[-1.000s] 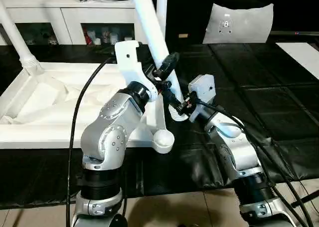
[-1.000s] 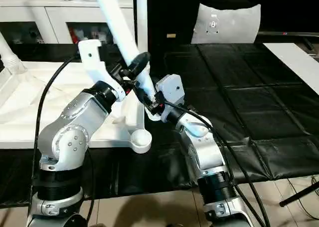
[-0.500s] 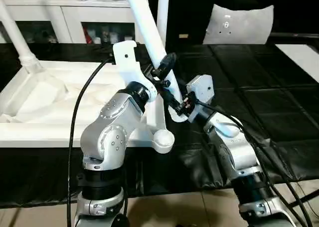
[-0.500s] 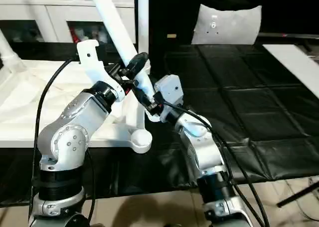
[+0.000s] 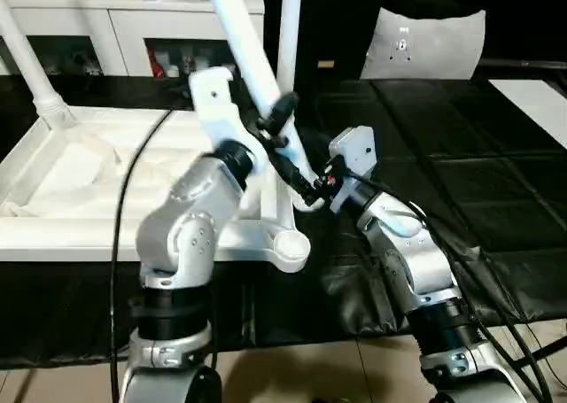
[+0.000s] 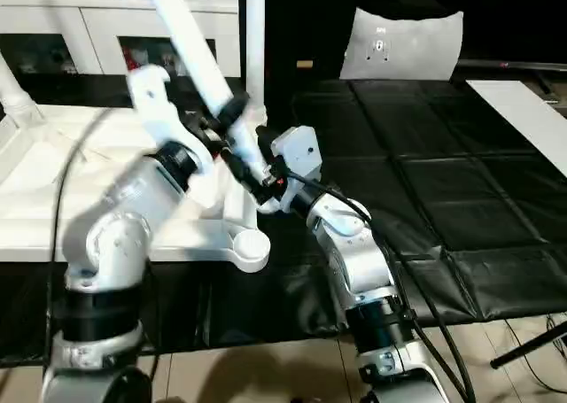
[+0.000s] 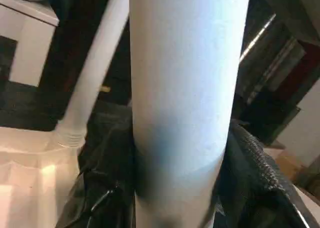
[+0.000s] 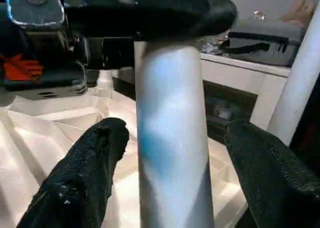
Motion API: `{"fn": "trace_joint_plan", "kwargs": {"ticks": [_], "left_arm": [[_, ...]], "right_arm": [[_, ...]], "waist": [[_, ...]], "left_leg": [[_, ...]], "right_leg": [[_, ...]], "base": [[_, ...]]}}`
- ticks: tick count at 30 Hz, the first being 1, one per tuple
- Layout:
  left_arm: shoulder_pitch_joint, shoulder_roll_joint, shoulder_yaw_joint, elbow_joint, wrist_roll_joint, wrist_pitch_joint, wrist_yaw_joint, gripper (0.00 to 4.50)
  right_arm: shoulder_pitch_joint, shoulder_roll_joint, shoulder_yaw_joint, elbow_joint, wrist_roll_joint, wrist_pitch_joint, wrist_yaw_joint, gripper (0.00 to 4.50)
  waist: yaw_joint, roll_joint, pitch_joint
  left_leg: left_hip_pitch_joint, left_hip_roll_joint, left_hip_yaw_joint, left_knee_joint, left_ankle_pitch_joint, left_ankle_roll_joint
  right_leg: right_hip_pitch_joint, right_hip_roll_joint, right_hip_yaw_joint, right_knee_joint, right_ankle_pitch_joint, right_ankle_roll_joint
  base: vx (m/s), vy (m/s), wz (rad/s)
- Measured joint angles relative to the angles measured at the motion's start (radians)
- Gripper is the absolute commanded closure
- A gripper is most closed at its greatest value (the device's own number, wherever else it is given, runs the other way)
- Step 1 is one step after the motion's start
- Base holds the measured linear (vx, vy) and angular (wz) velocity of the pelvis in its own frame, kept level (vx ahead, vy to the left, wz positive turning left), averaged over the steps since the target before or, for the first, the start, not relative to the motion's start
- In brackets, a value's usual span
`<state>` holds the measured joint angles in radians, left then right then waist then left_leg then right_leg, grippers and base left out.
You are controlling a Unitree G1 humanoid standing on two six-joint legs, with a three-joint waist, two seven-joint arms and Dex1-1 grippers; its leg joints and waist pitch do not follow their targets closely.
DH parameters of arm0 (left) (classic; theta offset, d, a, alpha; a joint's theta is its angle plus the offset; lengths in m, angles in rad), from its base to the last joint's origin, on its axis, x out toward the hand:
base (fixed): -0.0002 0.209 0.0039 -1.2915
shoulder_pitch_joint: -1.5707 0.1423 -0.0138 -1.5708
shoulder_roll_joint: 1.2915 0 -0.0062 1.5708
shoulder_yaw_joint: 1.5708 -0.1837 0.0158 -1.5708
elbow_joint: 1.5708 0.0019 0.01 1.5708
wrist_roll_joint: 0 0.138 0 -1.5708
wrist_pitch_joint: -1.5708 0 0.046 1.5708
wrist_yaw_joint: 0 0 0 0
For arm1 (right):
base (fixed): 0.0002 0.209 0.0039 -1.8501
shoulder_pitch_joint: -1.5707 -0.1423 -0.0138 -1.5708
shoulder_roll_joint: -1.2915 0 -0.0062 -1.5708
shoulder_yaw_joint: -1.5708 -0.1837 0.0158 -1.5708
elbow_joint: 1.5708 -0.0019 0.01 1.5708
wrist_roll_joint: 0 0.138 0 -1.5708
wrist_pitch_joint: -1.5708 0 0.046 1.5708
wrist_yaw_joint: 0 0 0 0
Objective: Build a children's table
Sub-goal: Pick table leg
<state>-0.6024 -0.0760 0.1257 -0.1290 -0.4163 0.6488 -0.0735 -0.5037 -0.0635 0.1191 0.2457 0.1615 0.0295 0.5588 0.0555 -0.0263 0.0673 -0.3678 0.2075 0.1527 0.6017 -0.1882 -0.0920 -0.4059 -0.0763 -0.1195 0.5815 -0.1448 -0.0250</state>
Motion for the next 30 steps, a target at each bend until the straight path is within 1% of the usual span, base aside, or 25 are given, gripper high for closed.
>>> {"fn": "trace_joint_plan", "kwargs": {"ticks": [3, 4, 6, 7, 9, 11, 12, 14, 15, 17, 18, 20, 23, 26, 27, 29, 30], "left_arm": [[-0.005, 0.04, -0.001, 0.027, 0.003, 0.001, -0.018, 2.66], [-0.005, 0.054, 0.001, 0.032, 0.005, 0.001, -0.025, 2.66], [-0.006, 0.078, 0.005, 0.04, 0.006, 0.004, -0.046, 2.67], [-0.009, 0.094, 0.006, 0.045, 0.004, 0.008, -0.063, 2.67], [-0.022, 0.128, 0.009, 0.061, -0.007, 0.03, -0.104, 2.67], [-0.028, 0.159, 0.014, 0.067, -0.028, 0.054, -0.144, 2.67], [-0.03, 0.181, 0.016, 0.069, -0.054, 0.081, -0.176, 2.67], [-0.031, 0.21, 0.022, 0.071, -0.102, 0.131, -0.229, 2.67], [-0.031, 0.217, 0.026, 0.071, -0.123, 0.152, -0.248, 2.67], [-0.031, 0.226, 0.03, 0.071, -0.151, 0.178, -0.275, 2.67], [-0.035, 0.234, 0.03, 0.071, -0.179, 0.202, -0.305, 2.67], [-0.044, 0.252, 0.025, 0.071, -0.201, 0.221, -0.346, 2.67], [-0.059, 0.271, 0.023, 0.071, -0.215, 0.227, -0.386, 2.67], [-0.075, 0.288, 0.014, 0.071, -0.228, 0.239, -0.433, 2.67], [-0.079, 0.302, 0.013, 0.07, -0.249, 0.245, -0.462, 2.67], [-0.082, 0.31, 0.016, 0.068, -0.267, 0.251, -0.485, 2.67], [-0.084, 0.316, 0.015, 0.067, -0.29, 0.265, -0.508, 2.67]], "right_arm": [[0.008, -0.023, -0.004, -0.014, 0.029, 0.047, 0.027, 0.47], [0.014, -0.028, -0.011, -0.018, 0.036, 0.056, 0.03, 0.47], [0.024, -0.035, -0.034, -0.022, 0.047, 0.075, 0.032, 0.22], [0.026, -0.042, -0.045, -0.03, 0.063, 0.092, 0.032, 0.22], [0.027, -0.057, -0.08, -0.063, 0.111, 0.14, 0.038, 0.05], [0.027, -0.08, -0.115, -0.095, 0.156, 0.189, 0.046, 0.01], [0.027, -0.096, -0.141, -0.111, 0.189, 0.223, 0.05, 0.0], [0.027, -0.12, -0.183, -0.118, 0.231, 0.266, 0.051, 0.0], [0.027, -0.131, -0.193, -0.119, 0.243, 0.285, 0.056, 0.0], [0.027, -0.146, -0.198, -0.121, 0.26, 0.311, 0.064, 0.0], [0.027, -0.172, -0.183, -0.125, 0.259, 0.336, 0.102, 0.0], [0.027, -0.214, -0.162, -0.125, 0.256, 0.36, 0.151, 0.0], [0.027, -0.229, -0.151, -0.125, 0.256, 0.369, 0.19, 0.0], [0.026, -0.246, -0.148, -0.125, 0.264, 0.404, 0.219, 0.0], [0.025, -0.267, -0.142, -0.127, 0.281, 0.433, 0.244, 0.0], [0.025, -0.286, -0.141, -0.128, 0.295, 0.456, 0.267, 0.0], [0.025, -0.305, -0.131, -0.138, 0.312, 0.483, 0.294, 0.0]], "waist": [[0.003, -0.001, 0.0], [0.003, -0.001, 0.0], [0.004, -0.002, 0.0], [0.005, -0.002, 0.0], [0.006, -0.001, 0.0], [0.006, -0.001, 0.0], [0.006, -0.001, 0.0], [0.006, -0.001, 0.0], [0.006, -0.001, 0.0], [0.006, -0.001, 0.0], [0.006, -0.001, 0.0], [0.007, -0.001, 0.0], [0.006, -0.001, 0.0], [0.007, -0.001, 0.0], [0.008, -0.001, 0.0], [0.009, -0.001, 0.0], [0.011, -0.001, 0.0]], "left_leg": [[0.001, 0.0, 0.0, 0.0, 0.0, 0.0], [0.001, 0.0, 0.0, 0.0, 0.0, 0.0], [0.001, 0.0, 0.0, 0.0, 0.0, 0.0], [0.001, 0.0, 0.0, 0.0, 0.0, 0.0], [0.002, 0.0, 0.0, 0.0, 0.0, 0.0], [0.002, 0.0, 0.0, 0.0, 0.0, 0.0], [0.003, 0.0, 0.0, 0.0, 0.0, 0.0], [0.003, 0.0, 0.0, 0.0, 0.0, 0.0], [0.003, 0.0, 0.0, 0.001, 0.0, 0.0], [0.002, 0.0, 0.0, 0.001, 0.001, 0.0], [0.002, 0.0, 0.0, 0.001, 0.001, 0.0], [0.002, 0.0, 0.0, 0.001, 0.001, 0.0], [0.002, 0.0, 0.0, 0.001, 0.002, 0.0], [0.002, 0.0, 0.0, 0.002, 0.002, 0.0], [0.002, 0.0, 0.0, 0.002, 0.002, 0.0], [0.002, 0.0, 0.0, 0.002, 0.002, 0.0], [0.002, 0.0, 0.0, 0.002, 0.002, 0.0]], "right_leg": [[0.0, 0.0, 0.0, 0.0, 0.0, 0.0], [0.0, 0.0, 0.0, 0.0, 0.0, 0.0], [0.0, 0.0, 0.0, 0.0, 0.0, 0.0], [0.0, 0.0, 0.0, 0.0, 0.0, 0.0], [0.0, 0.0, 0.0, 0.001, 0.0, -0.001], [0.0, 0.0, 0.0, 0.002, 0.0, -0.001], [0.0, 0.0, 0.0, 0.002, 0.0, -0.001], [0.0, 0.0, 0.001, 0.003, 0.0, -0.001], [0.0, 0.0, 0.001, 0.004, 0.001, -0.001], [0.0, 0.0, 0.001, 0.004, 0.001, -0.001], [0.0, 0.0, 0.001, 0.005, 0.001, -0.002], [0.0, 0.0, 0.001, 0.005, 0.001, -0.002], [0.0, 0.0, 0.001, 0.006, 0.001, -0.002], [0.0, 0.0, 0.001, 0.006, 0.001, -0.002], [0.0, 0.0, 0.001, 0.006, 0.001, -0.002], [0.0, 0.0, 0.001, 0.006, 0.001, -0.002], [0.0, 0.0, 0.001, 0.006, 0.001, -0.002]], "base": [[0.0, 0.0, 0.0], [0.0, 0.0, 0.0], [0.0, 0.0, 0.0], [0.0, 0.0, 0.0], [0.0, 0.0, 0.0], [0.0, 0.0, 0.0], [0.0, 0.0, 0.0], [0.0, 0.0, 0.0], [0.0, 0.0, 0.0], [0.0, 0.0, 0.0], [0.0, 0.0, 0.0], [0.0, 0.0, 0.0], [0.0, 0.0, 0.0], [0.0, 0.0, 0.0], [0.0, 0.0, 0.0], [0.0, 0.0, 0.0], [0.0, 0.0, 0.0]]}}
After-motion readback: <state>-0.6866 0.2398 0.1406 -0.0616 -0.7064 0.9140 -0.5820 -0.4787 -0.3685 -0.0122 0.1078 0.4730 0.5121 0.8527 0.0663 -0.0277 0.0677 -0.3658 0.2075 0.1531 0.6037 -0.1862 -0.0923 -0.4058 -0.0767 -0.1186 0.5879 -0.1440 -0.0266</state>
